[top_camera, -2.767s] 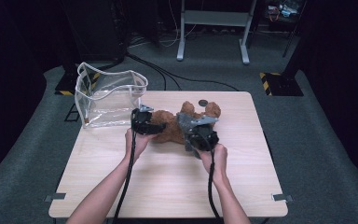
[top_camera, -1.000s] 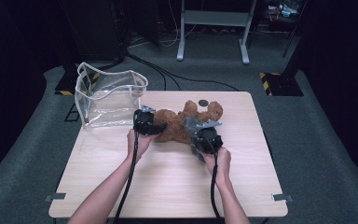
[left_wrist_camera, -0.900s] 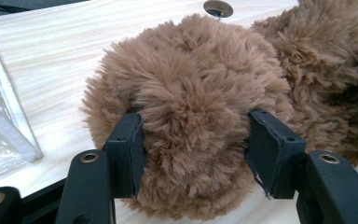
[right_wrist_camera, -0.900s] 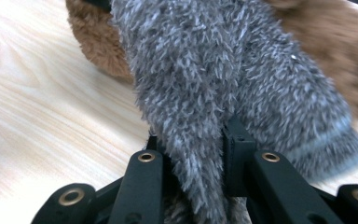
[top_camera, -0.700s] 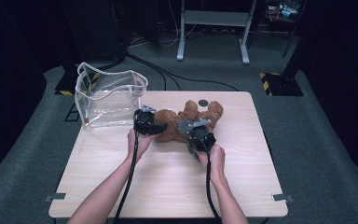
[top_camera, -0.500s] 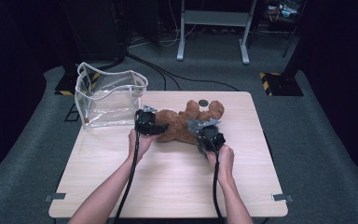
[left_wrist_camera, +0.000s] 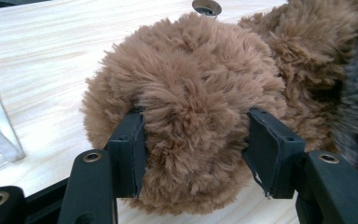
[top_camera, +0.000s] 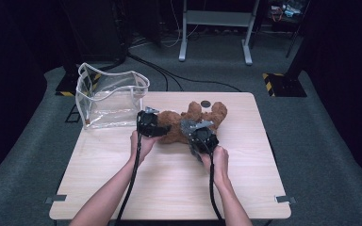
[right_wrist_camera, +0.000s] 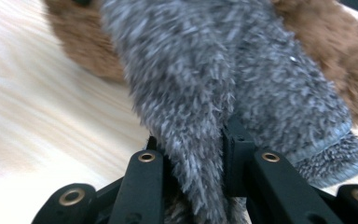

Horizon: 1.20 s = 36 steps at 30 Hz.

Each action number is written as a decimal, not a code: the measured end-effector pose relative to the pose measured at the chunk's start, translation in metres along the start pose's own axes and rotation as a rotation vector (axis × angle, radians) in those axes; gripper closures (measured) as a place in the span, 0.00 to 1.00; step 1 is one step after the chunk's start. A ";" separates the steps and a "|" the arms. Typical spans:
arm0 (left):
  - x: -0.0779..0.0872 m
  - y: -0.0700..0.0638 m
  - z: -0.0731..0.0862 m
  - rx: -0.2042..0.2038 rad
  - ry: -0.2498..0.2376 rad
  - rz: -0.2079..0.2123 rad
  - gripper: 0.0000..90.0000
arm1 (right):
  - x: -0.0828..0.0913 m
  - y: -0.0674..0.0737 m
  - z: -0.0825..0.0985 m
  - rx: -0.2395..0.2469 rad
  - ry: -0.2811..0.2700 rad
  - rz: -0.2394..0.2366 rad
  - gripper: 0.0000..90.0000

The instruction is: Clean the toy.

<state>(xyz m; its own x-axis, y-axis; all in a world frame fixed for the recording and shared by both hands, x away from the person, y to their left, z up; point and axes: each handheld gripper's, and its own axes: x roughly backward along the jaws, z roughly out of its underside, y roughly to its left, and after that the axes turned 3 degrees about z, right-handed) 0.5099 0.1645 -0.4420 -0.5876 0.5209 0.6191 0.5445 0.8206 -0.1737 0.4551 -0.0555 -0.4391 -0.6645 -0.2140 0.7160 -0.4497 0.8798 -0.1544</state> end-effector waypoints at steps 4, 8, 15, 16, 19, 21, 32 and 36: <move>-0.001 -0.004 0.000 -0.005 0.002 0.018 0.48 | -0.002 -0.014 0.006 -0.027 0.010 0.029 0.82; -0.002 -0.009 0.000 -0.014 0.002 0.034 0.48 | 0.000 -0.027 0.013 -0.052 0.022 0.071 0.82; 0.007 0.005 0.005 0.023 -0.016 0.071 0.49 | 0.002 -0.023 0.011 -0.055 0.024 0.069 0.82; 0.009 0.009 0.006 0.027 -0.022 0.069 0.49 | 0.003 -0.020 0.009 -0.048 0.017 0.066 0.81; 0.013 0.019 0.009 0.042 -0.023 0.059 0.49 | 0.005 -0.011 0.003 -0.033 -0.011 0.048 0.81; 0.013 0.023 0.010 0.050 -0.019 0.052 0.50 | 0.006 -0.006 -0.002 -0.044 -0.018 0.030 0.81; 0.008 0.023 0.008 0.049 -0.016 0.056 0.51 | 0.014 0.033 -0.037 0.031 -0.079 -0.094 0.81; 0.010 0.026 0.009 0.067 -0.023 0.057 0.52 | 0.004 0.029 -0.054 0.003 -0.094 -0.073 0.81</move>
<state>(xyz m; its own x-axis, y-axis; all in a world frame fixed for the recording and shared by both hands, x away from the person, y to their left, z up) 0.5129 0.1927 -0.4471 -0.5708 0.5724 0.5887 0.5370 0.8026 -0.2596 0.4715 -0.0075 -0.4039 -0.6828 -0.3162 0.6586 -0.5004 0.8593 -0.1062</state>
